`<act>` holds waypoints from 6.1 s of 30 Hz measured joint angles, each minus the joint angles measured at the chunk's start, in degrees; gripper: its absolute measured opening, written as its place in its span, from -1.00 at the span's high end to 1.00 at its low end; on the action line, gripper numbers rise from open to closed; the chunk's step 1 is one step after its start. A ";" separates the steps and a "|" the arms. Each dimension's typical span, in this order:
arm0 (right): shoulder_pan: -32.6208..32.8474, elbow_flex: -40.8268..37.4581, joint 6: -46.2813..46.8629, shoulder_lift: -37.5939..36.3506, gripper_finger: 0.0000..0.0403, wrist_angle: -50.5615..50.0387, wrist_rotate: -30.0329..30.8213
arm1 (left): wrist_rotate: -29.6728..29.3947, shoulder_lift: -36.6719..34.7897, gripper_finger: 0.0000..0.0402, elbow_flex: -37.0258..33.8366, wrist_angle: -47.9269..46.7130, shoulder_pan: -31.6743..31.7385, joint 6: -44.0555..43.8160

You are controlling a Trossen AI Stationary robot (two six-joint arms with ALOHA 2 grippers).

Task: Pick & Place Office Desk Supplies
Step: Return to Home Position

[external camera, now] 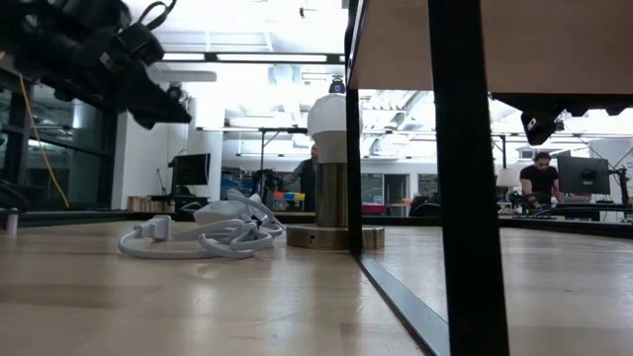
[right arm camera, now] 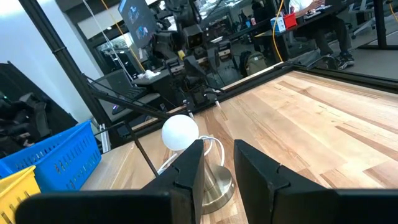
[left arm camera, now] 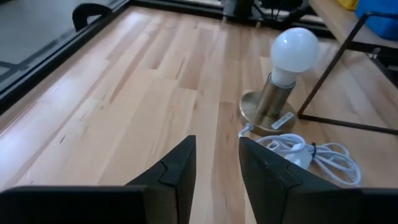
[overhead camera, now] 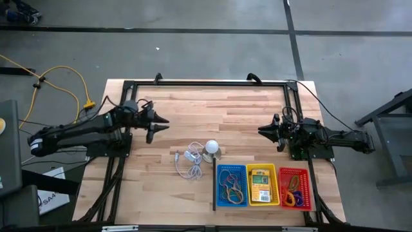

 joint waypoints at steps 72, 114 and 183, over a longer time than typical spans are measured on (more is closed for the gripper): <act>0.00 -0.01 0.00 0.00 0.63 0.00 0.00 | -9.21 -20.77 0.41 -18.33 8.92 -10.77 -10.58; 0.01 -0.02 0.00 0.00 0.63 0.00 0.00 | -9.38 -20.77 0.41 -18.34 8.92 -11.13 -9.20; 0.00 -0.02 0.00 0.00 0.63 0.00 0.00 | -9.36 -20.77 0.41 -18.34 8.98 -11.13 -9.25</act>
